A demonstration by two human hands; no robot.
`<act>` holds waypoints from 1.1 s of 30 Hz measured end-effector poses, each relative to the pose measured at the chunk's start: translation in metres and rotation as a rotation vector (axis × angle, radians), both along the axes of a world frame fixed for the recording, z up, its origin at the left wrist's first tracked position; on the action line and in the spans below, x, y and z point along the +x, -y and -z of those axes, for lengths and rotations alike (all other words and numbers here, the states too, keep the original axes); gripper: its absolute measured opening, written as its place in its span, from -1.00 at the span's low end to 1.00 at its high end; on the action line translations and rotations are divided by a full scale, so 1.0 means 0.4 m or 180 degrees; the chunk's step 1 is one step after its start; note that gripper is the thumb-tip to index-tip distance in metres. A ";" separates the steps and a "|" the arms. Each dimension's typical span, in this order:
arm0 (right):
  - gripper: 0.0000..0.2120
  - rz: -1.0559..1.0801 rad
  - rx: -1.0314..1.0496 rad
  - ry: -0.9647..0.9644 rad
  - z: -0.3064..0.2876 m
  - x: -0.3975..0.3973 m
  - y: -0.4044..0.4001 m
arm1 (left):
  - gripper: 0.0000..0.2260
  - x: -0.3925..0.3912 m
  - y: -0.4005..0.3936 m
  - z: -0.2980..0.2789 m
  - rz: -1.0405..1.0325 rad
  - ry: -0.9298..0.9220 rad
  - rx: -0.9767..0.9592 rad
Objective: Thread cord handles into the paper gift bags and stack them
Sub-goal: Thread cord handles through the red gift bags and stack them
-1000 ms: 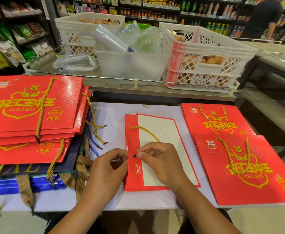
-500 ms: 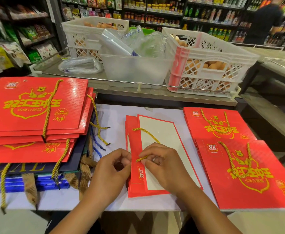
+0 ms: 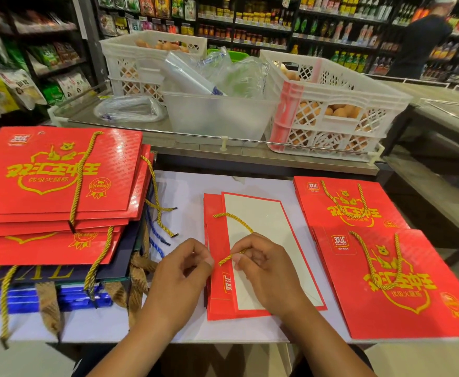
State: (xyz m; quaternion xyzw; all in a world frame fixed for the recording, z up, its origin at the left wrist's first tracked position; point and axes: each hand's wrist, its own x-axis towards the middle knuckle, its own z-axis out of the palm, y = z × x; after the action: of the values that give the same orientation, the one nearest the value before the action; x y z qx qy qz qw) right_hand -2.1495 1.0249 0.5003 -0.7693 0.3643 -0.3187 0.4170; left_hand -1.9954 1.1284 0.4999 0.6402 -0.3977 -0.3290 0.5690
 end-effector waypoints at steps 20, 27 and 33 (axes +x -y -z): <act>-0.14 -0.0563 -0.1380 -0.1074 -0.009 -0.208 -0.103 | -0.70 -0.032 -0.033 -0.123 -0.0473 -0.0667 -0.0246; -0.51 0.0318 -0.1698 0.0222 -0.038 -0.248 -0.140 | -0.87 -0.094 -0.073 -0.283 -0.0001 0.1181 -0.1038; -0.71 0.1857 -0.0557 0.1822 -0.112 -0.288 -0.194 | -0.68 -0.052 -0.043 -0.273 -0.0492 0.0787 -0.1288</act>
State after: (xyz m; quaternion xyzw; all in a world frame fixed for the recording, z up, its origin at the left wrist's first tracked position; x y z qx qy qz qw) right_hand -2.2648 1.1027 0.5453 -0.5467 0.4079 -0.6541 0.3268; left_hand -2.0162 1.1454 0.6091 0.5772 -0.4718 -0.1173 0.6561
